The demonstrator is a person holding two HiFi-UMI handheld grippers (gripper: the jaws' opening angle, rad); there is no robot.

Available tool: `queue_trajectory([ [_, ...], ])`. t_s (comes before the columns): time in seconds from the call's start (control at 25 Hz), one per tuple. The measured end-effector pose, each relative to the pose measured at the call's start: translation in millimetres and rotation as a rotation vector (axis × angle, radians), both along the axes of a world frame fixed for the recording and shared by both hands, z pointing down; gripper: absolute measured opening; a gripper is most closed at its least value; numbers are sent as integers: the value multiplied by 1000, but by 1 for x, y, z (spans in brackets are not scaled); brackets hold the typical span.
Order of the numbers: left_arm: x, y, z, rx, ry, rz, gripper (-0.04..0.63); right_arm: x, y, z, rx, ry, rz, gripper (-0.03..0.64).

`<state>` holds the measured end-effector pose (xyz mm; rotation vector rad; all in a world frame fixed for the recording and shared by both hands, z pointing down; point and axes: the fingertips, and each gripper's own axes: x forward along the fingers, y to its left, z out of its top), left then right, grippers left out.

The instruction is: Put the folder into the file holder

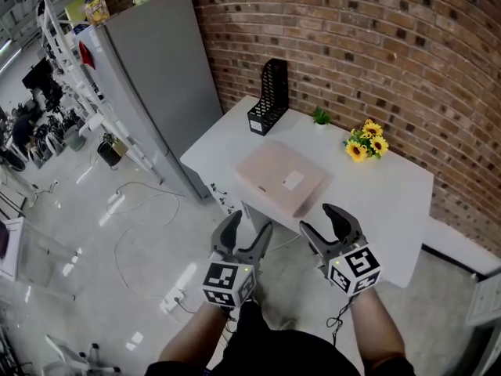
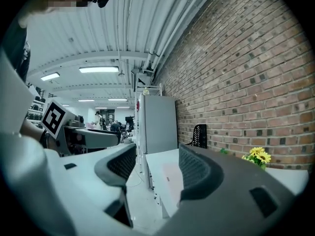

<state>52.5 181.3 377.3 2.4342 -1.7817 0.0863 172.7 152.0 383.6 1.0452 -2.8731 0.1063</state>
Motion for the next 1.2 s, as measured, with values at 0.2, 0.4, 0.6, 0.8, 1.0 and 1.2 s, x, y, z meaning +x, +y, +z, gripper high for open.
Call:
queue_trajectory([
  [0.2,-19,-35,6,-8,4,17,284,-19,-33,6,-14,10,12,282],
  [0.4,-46,-76,10,-24,11,35,285,-46,-73,8,-28,7,29,287],
  [0.6,-74,-116,14,-44,21,57,285,-73,-113,11,-48,12,48,290],
  [0.8,-103,-155,23,-63,33,78,285,-100,-153,18,-68,21,71,290],
  [1.0,-132,-187,35,-94,60,96,285,-127,-185,25,-87,33,92,290],
  [1.2,-158,-214,45,-112,79,119,285,-155,-212,32,-110,50,102,290],
])
